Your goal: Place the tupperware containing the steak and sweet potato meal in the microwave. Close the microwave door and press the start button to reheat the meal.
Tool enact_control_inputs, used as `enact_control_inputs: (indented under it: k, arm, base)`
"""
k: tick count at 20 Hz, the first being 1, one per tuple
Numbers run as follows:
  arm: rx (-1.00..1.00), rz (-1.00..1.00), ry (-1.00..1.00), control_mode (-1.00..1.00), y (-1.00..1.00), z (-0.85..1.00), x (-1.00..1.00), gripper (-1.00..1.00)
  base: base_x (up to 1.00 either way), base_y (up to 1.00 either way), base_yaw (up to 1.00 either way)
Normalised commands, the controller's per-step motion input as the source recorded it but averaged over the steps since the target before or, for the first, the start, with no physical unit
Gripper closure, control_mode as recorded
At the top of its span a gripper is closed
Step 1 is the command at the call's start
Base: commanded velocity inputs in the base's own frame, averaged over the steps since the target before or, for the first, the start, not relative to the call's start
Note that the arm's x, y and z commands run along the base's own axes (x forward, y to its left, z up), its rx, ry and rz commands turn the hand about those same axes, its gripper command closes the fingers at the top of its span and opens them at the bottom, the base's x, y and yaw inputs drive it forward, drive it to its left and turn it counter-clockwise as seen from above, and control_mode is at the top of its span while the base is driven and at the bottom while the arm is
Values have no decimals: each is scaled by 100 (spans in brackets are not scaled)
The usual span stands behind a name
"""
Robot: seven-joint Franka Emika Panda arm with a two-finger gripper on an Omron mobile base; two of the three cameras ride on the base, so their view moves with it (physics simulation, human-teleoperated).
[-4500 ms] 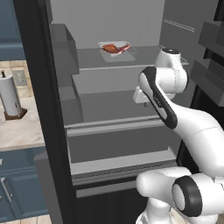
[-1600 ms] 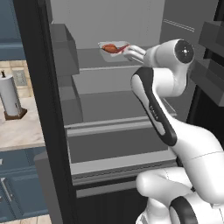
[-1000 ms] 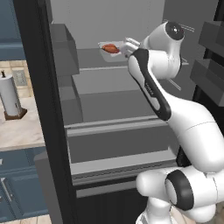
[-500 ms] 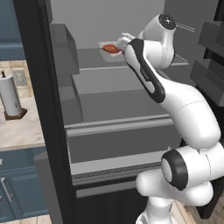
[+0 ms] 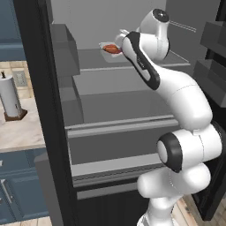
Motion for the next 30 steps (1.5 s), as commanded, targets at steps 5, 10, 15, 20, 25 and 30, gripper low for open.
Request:
enact_control_inputs:
  k: [5,10,15,20,25,30]
  arm:
    - [0,0,1,-100,0,0,42,-100]
    - [0,0,0,-100,0,-5,42,-100]
    - [0,0,0,-100,0,-11,41,-100]
    - [0,0,0,-100,0,-17,37,-100]
    - [0,-1,0,-100,0,-17,37,-100]
    - [0,-3,0,-100,0,-14,36,-100]
  base:
    - [0,0,0]
    - [0,0,0]
    - [0,0,0]
    - [0,0,0]
    - [0,0,0]
    - [0,0,0]
